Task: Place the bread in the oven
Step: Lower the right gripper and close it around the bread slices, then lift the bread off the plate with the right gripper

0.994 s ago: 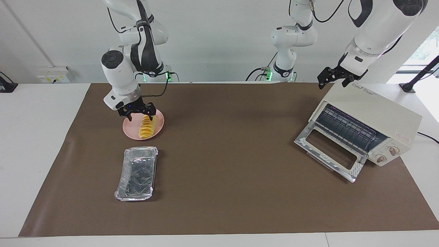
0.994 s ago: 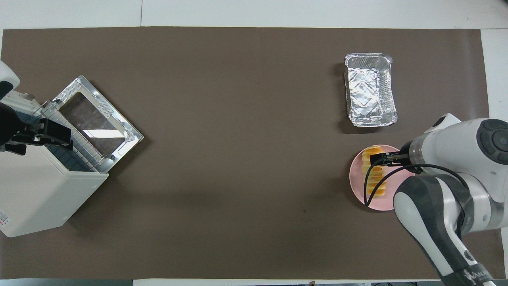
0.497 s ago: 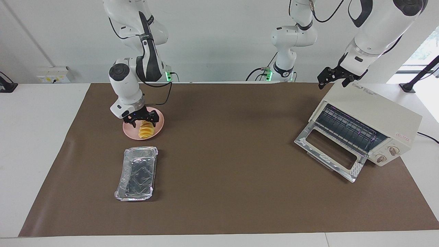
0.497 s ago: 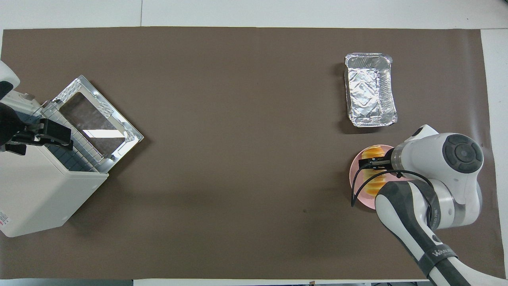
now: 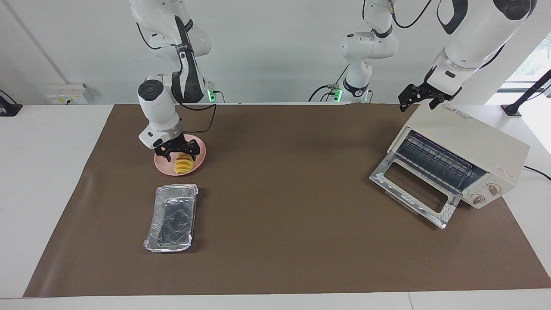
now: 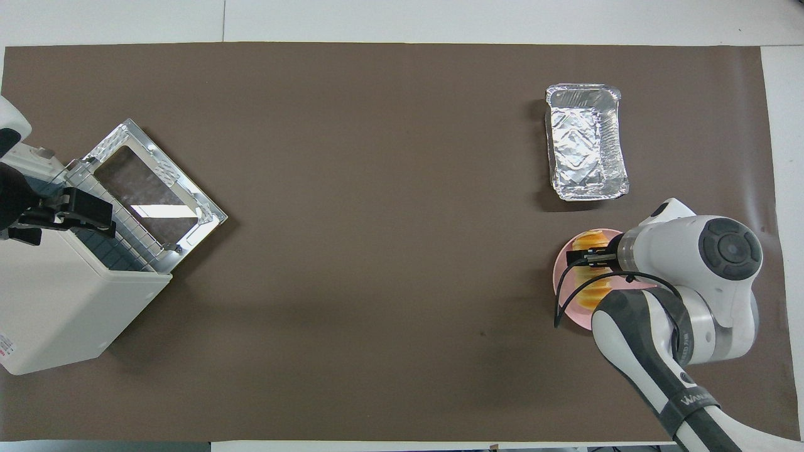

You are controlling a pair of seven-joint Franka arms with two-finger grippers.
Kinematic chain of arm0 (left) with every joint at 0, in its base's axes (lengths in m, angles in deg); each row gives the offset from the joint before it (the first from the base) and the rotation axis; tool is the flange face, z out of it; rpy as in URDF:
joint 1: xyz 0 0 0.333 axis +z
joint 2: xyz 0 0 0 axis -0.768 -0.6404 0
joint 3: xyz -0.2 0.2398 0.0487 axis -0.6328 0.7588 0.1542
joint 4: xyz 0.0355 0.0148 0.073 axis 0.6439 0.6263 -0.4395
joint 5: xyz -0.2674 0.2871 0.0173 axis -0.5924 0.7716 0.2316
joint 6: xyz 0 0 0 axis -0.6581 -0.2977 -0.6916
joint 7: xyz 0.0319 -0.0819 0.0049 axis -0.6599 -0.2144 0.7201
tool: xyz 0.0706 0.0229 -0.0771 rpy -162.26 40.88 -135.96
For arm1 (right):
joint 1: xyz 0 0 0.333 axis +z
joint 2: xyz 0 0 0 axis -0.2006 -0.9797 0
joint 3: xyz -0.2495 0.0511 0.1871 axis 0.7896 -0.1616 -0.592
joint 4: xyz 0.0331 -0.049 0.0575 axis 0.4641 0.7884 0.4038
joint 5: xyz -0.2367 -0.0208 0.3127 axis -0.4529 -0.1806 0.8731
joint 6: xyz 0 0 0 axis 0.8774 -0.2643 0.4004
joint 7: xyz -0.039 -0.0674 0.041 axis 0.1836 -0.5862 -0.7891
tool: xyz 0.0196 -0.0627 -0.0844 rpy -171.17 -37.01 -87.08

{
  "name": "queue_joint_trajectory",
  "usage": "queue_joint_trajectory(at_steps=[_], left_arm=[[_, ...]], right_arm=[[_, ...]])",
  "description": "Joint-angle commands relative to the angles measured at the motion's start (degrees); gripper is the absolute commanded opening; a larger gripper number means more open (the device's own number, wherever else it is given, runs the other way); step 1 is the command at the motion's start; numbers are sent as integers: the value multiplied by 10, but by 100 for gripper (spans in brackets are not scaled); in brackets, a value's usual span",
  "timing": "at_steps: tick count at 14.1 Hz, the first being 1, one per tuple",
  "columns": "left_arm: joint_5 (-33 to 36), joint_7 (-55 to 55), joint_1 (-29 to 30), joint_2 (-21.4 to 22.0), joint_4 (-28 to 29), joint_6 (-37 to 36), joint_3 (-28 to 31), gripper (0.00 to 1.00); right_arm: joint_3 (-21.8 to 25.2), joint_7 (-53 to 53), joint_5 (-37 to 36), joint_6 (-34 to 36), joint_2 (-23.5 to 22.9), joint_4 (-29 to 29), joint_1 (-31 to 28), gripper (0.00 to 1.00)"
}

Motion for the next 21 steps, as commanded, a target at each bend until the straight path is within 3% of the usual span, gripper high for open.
queue_joint_trajectory(at_steps=[1, 16, 18, 19, 20, 21], left_arm=[[-9, 3, 6, 10, 5, -1, -1, 100], [-9, 3, 6, 10, 5, -1, -1, 100], [-9, 2, 6, 10, 5, -1, -1, 100], [-9, 2, 6, 9, 5, -1, -1, 100], [-9, 3, 6, 10, 5, -1, -1, 100], [-9, 3, 6, 10, 5, -1, -1, 100]], right_arm=[[-1, -11, 5, -31, -9, 8, -3, 100], [-1, -21, 7, -45, -24, 8, -3, 97], [-1, -21, 7, -51, -29, 8, -3, 78], [-1, -20, 7, -51, -33, 8, -3, 52], [-1, -16, 7, -51, -37, 8, -3, 11], [-1, -14, 7, -50, -38, 6, -3, 0]])
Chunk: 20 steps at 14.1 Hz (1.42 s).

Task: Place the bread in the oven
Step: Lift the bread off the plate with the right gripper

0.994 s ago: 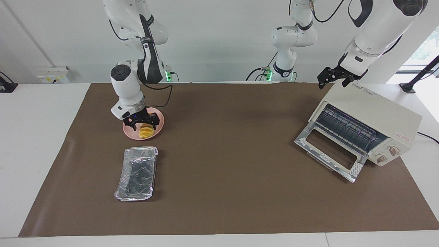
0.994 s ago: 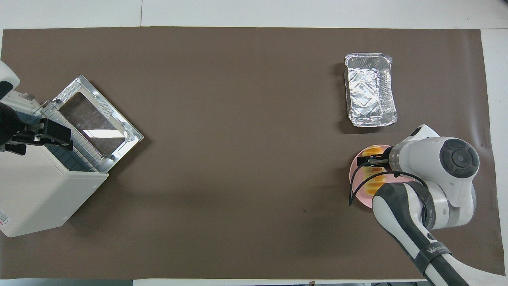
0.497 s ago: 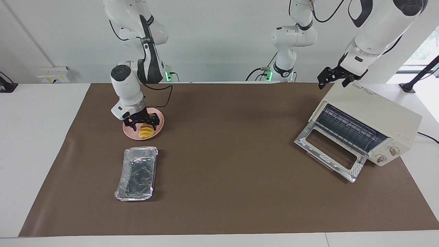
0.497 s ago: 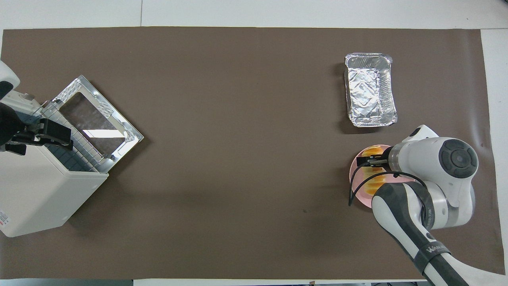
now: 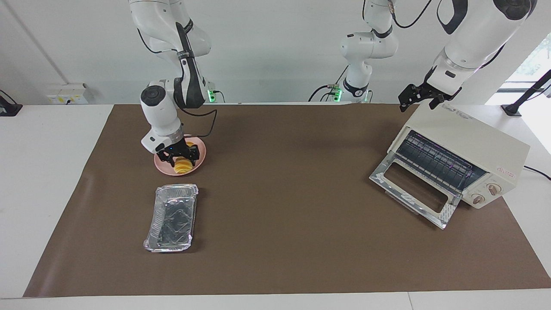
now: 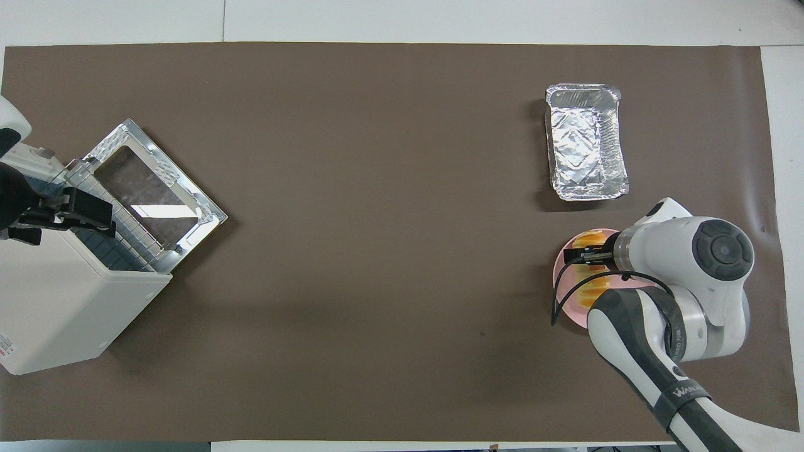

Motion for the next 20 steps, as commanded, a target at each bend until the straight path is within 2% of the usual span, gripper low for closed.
queue_joint_trajectory(at_steps=[1, 6, 12, 14, 16, 20], left_arm=[[-9, 3, 6, 10, 5, -1, -1, 100], [-9, 3, 6, 10, 5, -1, -1, 100], [-9, 3, 6, 10, 5, -1, -1, 100], [-9, 3, 6, 10, 5, -1, -1, 100], [-9, 3, 6, 10, 5, -1, -1, 100], [-9, 3, 6, 10, 5, -1, -1, 100]], right_arm=[[-1, -7, 7, -13, -7, 1, -2, 0], [-1, -7, 8, 12, -7, -14, 4, 0], [-1, -10, 14, 149, -5, -107, 3, 0], [-1, -11, 17, 210, -11, -160, 1, 0], [-1, -12, 35, 265, -40, -240, -2, 0], [1, -13, 37, 282, -91, -354, -9, 0]])
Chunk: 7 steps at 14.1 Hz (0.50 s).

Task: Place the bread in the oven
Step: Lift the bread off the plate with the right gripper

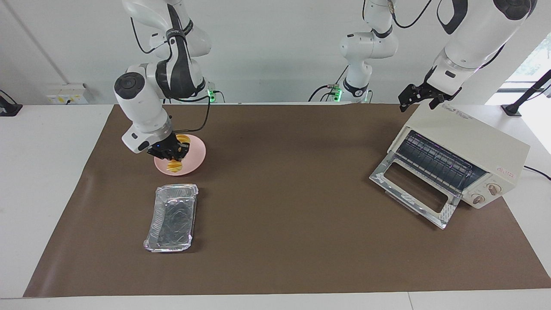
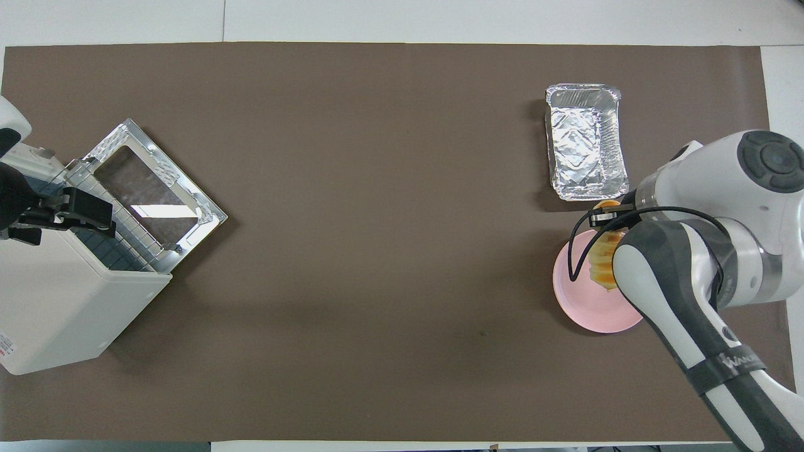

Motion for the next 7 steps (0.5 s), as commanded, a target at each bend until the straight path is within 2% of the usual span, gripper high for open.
queue_joint_trajectory(at_steps=[1, 3, 4, 7], left_arm=[[-9, 3, 6, 9, 5, -1, -1, 100], [-9, 3, 6, 10, 5, -1, -1, 100], [-9, 3, 6, 10, 5, -1, -1, 100], [-9, 3, 6, 10, 5, -1, -1, 100]], right_arm=[[1, -15, 13, 12, -50, -79, -16, 0], [0, -15, 14, 6, -60, -91, -16, 0], [0, -15, 14, 11, -82, -126, -12, 0], [0, -17, 12, 77, -193, -273, -22, 0]])
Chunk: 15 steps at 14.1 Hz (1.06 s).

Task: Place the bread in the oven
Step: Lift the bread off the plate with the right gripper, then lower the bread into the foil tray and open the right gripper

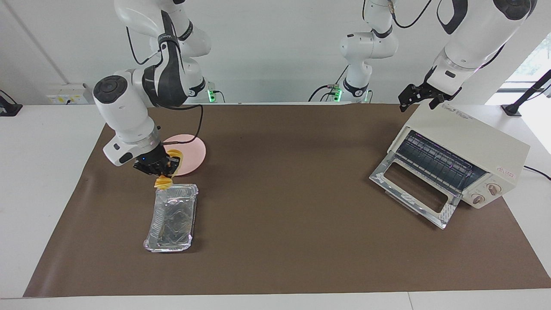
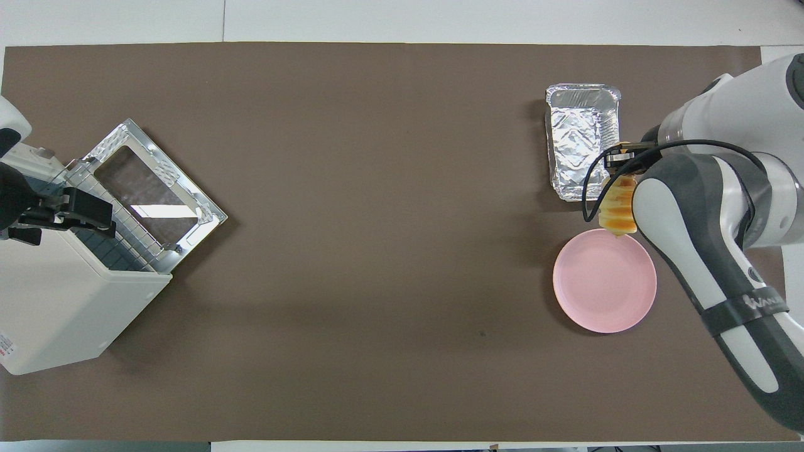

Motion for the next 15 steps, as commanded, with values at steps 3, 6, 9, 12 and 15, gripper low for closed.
queue_joint_trajectory(at_steps=[3, 6, 9, 12, 15], left_arm=[[-9, 3, 6, 10, 5, -1, -1, 100], [-9, 3, 6, 10, 5, -1, -1, 100], [-9, 2, 6, 10, 5, -1, -1, 100], [-9, 3, 6, 10, 5, -1, -1, 100], [-9, 3, 6, 10, 5, -1, -1, 100]], right_arm=[[-3, -16, 9, 53, -163, -189, -12, 0], [-3, -16, 21, 31, -198, -204, -12, 0], [-3, -16, 22, 1, -215, -201, -12, 0], [-2, -16, 22, -51, -219, -184, -11, 0], [-3, -17, 24, -94, -215, -136, -7, 0]])
